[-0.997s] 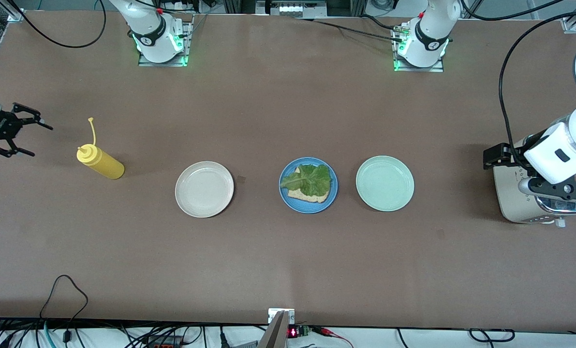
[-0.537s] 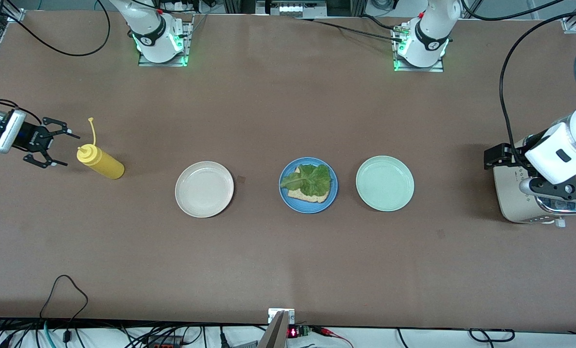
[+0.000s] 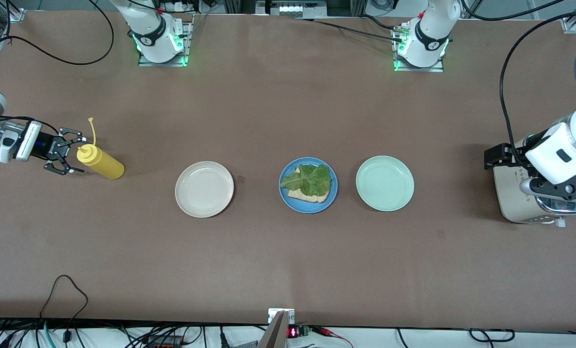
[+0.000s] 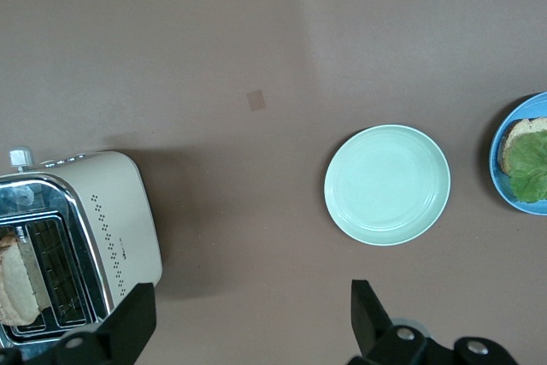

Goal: Make sandwich in blue plate with both arms
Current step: 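Grasp the yellow squeeze bottle with the right gripper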

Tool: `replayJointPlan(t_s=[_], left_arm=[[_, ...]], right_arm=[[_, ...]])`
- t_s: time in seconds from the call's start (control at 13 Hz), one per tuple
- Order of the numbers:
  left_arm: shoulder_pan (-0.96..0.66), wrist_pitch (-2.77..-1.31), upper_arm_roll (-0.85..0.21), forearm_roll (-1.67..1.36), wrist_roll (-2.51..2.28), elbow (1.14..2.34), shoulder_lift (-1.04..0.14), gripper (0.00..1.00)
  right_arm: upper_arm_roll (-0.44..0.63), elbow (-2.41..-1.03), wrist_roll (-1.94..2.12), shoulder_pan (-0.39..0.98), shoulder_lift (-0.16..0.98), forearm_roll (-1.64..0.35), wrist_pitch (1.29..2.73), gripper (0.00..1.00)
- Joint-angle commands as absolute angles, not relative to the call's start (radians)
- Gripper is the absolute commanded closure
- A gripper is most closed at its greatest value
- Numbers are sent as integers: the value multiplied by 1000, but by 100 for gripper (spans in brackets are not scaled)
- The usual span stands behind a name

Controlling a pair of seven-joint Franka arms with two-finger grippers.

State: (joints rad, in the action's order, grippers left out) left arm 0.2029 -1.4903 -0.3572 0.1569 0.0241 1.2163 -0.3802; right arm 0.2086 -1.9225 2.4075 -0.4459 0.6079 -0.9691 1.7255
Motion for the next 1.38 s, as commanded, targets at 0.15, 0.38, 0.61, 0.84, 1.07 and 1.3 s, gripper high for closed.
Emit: replayJointPlan(t_s=[0.15,0.38,0.61,0.84,1.07,1.3], left_arm=[[207,-1477,-360,161,18,1216,-368,0],[207,-1477,-359,161,18,1216,-368,0],[207,-1477,-359,163,18,1216,-368,0],[207,-1477,-360,161,18,1216,-367,0],[207,-1477,-360,163,18,1216,-367,0],[207,-1477,-360,163,18,1216,-367,0]], right_arm=[[164,-1910,2431,-446,632,-1031,1712,0],[147,-1911,2430,-436,643,-1038,1721,0],[120,-1916,2431,-413,658,-1060,1729,0],[118,-1916,2431,-387,658,-1057,1744,28],[118,-1914,2419,-345,652,-1049,1764,100],[120,-1911,2358,-237,571,-1040,1822,100]])
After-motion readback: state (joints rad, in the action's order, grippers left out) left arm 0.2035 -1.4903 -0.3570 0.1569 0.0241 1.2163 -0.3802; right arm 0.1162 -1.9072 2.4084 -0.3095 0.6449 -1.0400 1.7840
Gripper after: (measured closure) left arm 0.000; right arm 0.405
